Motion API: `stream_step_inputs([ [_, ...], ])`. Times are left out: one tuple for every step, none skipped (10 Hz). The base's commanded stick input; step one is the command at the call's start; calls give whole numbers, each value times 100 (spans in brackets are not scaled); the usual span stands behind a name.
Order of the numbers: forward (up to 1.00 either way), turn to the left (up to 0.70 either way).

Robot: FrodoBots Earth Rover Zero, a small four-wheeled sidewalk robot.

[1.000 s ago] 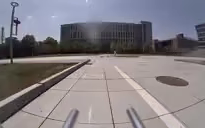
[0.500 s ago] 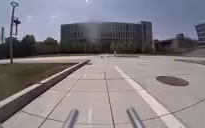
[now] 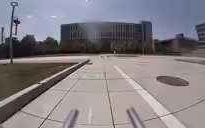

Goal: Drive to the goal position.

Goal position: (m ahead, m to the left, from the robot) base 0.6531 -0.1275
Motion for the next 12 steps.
stream_step_inputs([
  [9, 0],
  [9, 0],
  [9, 0],
  [9, 0],
  [9, 0],
  [9, 0],
  [9, 0],
  [9, 0],
  [9, 0],
  [9, 0],
  [9, 0],
  [9, 0],
])
